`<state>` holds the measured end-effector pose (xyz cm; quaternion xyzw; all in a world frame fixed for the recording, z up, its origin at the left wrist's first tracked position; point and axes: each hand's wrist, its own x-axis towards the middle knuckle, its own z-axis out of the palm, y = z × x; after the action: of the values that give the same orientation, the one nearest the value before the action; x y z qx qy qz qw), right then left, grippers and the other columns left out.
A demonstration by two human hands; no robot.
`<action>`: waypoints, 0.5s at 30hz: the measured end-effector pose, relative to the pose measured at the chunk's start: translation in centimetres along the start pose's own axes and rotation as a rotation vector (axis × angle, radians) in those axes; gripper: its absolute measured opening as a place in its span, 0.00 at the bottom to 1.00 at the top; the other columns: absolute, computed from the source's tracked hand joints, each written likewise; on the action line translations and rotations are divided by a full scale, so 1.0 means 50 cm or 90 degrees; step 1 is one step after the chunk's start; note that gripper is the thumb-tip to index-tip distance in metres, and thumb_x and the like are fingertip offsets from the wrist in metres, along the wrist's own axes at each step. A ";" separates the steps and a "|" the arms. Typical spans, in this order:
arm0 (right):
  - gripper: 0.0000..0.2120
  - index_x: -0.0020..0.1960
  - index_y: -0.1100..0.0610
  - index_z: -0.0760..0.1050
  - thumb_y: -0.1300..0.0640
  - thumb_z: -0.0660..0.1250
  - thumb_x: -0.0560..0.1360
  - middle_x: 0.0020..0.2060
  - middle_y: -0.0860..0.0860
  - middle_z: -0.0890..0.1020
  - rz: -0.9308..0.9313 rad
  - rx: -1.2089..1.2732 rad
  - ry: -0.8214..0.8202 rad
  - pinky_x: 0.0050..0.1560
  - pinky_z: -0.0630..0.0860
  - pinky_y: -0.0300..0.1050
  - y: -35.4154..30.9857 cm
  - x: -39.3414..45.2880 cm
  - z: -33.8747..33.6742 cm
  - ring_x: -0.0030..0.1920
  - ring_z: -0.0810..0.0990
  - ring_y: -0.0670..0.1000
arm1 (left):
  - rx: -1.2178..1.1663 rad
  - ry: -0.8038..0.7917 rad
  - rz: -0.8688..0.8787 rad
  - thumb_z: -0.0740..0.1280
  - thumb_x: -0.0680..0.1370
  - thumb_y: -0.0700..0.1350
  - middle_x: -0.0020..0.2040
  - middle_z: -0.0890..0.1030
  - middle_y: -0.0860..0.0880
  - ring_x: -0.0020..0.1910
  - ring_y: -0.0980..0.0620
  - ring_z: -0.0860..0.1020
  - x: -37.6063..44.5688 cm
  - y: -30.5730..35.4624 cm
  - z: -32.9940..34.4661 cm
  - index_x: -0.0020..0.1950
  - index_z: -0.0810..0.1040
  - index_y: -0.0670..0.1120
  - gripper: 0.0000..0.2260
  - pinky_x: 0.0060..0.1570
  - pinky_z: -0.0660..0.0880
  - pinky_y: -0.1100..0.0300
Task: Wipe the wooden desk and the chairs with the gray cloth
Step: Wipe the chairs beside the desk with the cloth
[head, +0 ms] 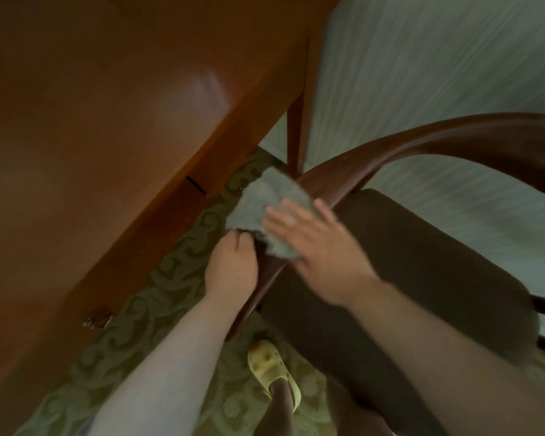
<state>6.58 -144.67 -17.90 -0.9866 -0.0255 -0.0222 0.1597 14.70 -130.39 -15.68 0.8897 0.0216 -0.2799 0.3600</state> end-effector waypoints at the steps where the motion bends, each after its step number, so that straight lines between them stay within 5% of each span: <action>1: 0.34 0.76 0.50 0.59 0.60 0.66 0.73 0.76 0.47 0.61 0.064 -0.018 0.029 0.76 0.39 0.54 0.034 0.005 -0.013 0.77 0.52 0.49 | 0.021 0.018 0.027 0.52 0.83 0.44 0.48 0.76 0.51 0.52 0.49 0.74 -0.002 0.002 0.007 0.54 0.76 0.47 0.13 0.48 0.66 0.58; 4: 0.28 0.76 0.51 0.60 0.59 0.60 0.77 0.76 0.49 0.62 0.349 0.034 0.170 0.76 0.46 0.59 0.005 0.032 -0.028 0.77 0.52 0.51 | -0.023 0.023 0.026 0.52 0.82 0.46 0.49 0.77 0.55 0.49 0.55 0.75 0.003 0.017 0.008 0.55 0.77 0.52 0.14 0.49 0.69 0.57; 6: 0.27 0.76 0.53 0.61 0.59 0.58 0.76 0.75 0.50 0.63 0.312 0.084 0.151 0.76 0.48 0.58 -0.080 0.031 0.005 0.77 0.52 0.53 | -0.119 -0.025 -0.009 0.54 0.82 0.44 0.51 0.80 0.52 0.49 0.53 0.77 0.021 0.020 0.003 0.53 0.78 0.50 0.13 0.52 0.73 0.57; 9: 0.26 0.75 0.53 0.63 0.55 0.57 0.76 0.75 0.48 0.62 0.132 0.119 0.036 0.77 0.43 0.52 -0.130 -0.010 0.031 0.77 0.50 0.49 | -0.088 -0.105 -0.066 0.55 0.83 0.41 0.51 0.79 0.52 0.50 0.51 0.78 0.027 0.020 -0.020 0.56 0.76 0.44 0.10 0.47 0.69 0.71; 11: 0.28 0.76 0.50 0.61 0.55 0.59 0.76 0.76 0.46 0.60 0.062 0.084 -0.003 0.76 0.41 0.51 -0.083 -0.021 0.022 0.77 0.49 0.47 | -0.131 -0.135 -0.078 0.54 0.84 0.46 0.50 0.80 0.50 0.48 0.54 0.78 0.002 -0.004 -0.038 0.54 0.77 0.47 0.12 0.47 0.69 0.62; 15: 0.27 0.77 0.50 0.60 0.56 0.58 0.78 0.76 0.44 0.59 0.170 0.121 0.045 0.77 0.45 0.53 -0.074 -0.015 0.006 0.77 0.49 0.47 | 0.007 -0.043 -0.051 0.48 0.83 0.56 0.40 0.79 0.47 0.40 0.52 0.77 -0.071 -0.079 -0.042 0.44 0.80 0.46 0.25 0.37 0.67 0.59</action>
<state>5.61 -141.11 -17.08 -0.9603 0.1092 -0.0327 0.2548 11.79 -125.52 -15.10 0.8802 0.0438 -0.3238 0.3443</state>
